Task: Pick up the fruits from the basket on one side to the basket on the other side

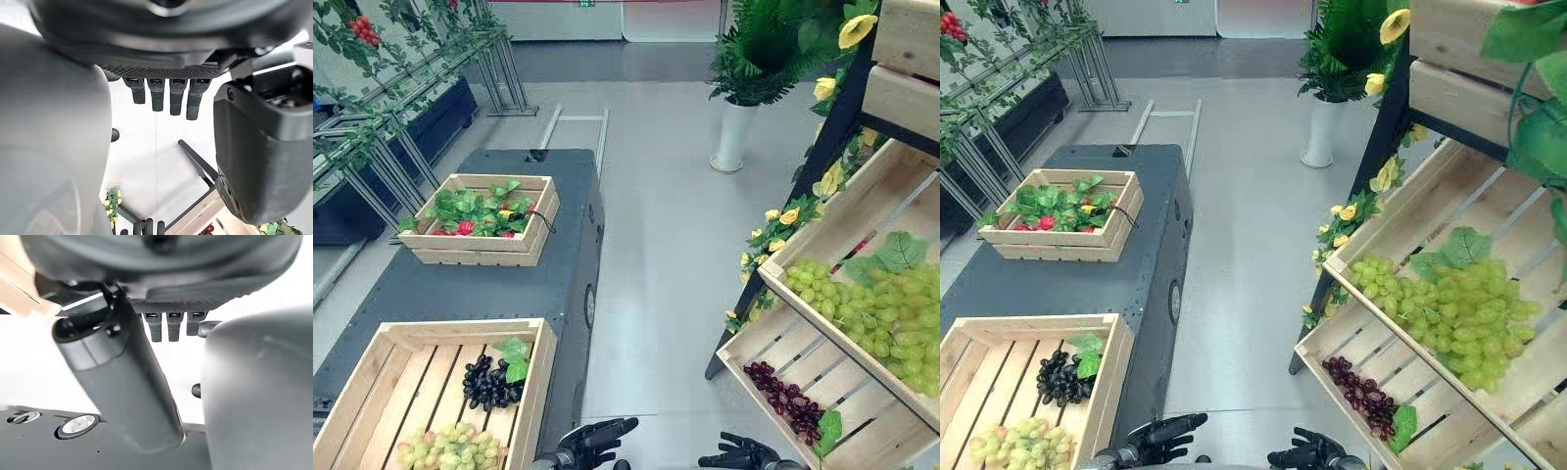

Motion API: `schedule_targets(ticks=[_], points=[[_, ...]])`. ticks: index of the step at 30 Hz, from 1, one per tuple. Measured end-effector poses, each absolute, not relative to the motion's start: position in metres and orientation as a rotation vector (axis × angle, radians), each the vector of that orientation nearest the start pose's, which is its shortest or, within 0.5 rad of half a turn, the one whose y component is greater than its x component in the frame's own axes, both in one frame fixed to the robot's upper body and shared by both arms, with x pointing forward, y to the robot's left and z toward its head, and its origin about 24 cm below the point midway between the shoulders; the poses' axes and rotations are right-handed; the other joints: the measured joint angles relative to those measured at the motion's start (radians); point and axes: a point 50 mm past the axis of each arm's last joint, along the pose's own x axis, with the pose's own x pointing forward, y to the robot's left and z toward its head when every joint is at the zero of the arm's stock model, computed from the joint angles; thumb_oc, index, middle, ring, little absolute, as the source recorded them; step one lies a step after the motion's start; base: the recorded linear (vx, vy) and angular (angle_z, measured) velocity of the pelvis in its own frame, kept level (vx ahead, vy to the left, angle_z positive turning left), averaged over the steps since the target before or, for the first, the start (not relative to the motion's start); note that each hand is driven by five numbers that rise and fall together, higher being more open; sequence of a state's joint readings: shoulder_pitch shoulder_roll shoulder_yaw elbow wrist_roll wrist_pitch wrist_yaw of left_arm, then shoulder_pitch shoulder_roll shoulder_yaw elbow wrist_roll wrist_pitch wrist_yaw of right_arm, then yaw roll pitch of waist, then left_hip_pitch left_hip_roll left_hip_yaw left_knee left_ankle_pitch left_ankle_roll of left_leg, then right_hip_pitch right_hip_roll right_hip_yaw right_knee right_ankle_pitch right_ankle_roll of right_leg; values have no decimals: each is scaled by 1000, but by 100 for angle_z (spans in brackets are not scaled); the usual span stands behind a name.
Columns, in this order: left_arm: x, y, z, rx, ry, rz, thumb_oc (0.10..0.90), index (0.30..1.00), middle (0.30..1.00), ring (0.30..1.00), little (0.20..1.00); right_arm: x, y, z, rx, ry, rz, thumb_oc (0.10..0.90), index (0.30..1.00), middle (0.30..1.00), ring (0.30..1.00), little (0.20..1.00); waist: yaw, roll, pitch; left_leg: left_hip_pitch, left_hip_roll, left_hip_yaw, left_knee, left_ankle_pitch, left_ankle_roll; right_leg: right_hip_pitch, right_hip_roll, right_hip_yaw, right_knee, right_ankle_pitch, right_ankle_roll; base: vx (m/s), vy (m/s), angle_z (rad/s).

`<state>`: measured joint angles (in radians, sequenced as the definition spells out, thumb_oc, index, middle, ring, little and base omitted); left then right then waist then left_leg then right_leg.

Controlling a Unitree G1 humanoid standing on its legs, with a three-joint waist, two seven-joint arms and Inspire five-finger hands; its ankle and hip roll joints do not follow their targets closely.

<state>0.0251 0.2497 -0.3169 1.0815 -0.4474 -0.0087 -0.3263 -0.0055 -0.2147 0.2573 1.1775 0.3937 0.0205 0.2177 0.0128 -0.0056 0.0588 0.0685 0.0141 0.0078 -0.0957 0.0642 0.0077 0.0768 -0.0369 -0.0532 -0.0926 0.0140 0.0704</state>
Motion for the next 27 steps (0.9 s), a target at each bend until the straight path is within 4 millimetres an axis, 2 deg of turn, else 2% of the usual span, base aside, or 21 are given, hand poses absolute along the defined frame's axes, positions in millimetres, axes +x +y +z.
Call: schedule_targets(ticks=[11,16,18,20,21,23,26,27], points=[[107,195,-154,-234,1091,-196,800,900,900,900,900,98,-199,-163,137,1192,58,800,900,900,900,900,-1,0,0,21,1,23,0,-7,-1,12,-1,19,0,-1,-2,7,13,-9],[126,189,-144,-293,962,-206,800,900,900,900,900,98,-199,-163,136,1189,62,800,900,900,900,900,2,0,0,23,1,22,0,-8,-1,15,-1,19,0,-1,-2,0,0,0],[144,184,-132,-315,865,-214,800,900,900,900,900,99,-198,-162,137,1179,66,800,900,900,900,900,4,0,0,20,1,18,-1,-8,0,13,-2,18,0,-1,-2,0,0,0],[173,179,-107,-302,686,-229,800,900,900,900,900,99,-196,-161,129,1161,80,800,900,900,900,900,6,1,0,17,1,7,-1,-6,2,13,-1,13,0,0,0,-27,-31,7],[181,180,-98,-285,630,-235,800,900,900,900,900,100,-195,-160,120,1157,87,800,900,900,900,900,6,1,0,16,1,3,-1,-5,1,13,-1,11,0,1,1,-26,-38,11],[206,183,-68,-215,465,-241,800,900,900,900,900,101,-195,-160,107,1149,82,800,900,900,900,900,9,4,2,8,1,-7,-1,-3,-1,13,-1,1,-1,0,0,-12,-21,11],[228,195,-31,-119,299,-197,800,900,900,900,900,101,-197,-159,95,1140,66,800,900,900,900,900,11,10,5,0,1,-26,0,-1,-4,12,0,-17,-1,-2,-2,5,-3,17],[230,198,-26,-97,277,-184,800,900,900,900,900,101,-197,-159,94,1140,65,800,900,900,900,900,13,12,6,-1,1,-28,0,0,-4,12,0,-18,-1,-2,-3,8,5,14]])
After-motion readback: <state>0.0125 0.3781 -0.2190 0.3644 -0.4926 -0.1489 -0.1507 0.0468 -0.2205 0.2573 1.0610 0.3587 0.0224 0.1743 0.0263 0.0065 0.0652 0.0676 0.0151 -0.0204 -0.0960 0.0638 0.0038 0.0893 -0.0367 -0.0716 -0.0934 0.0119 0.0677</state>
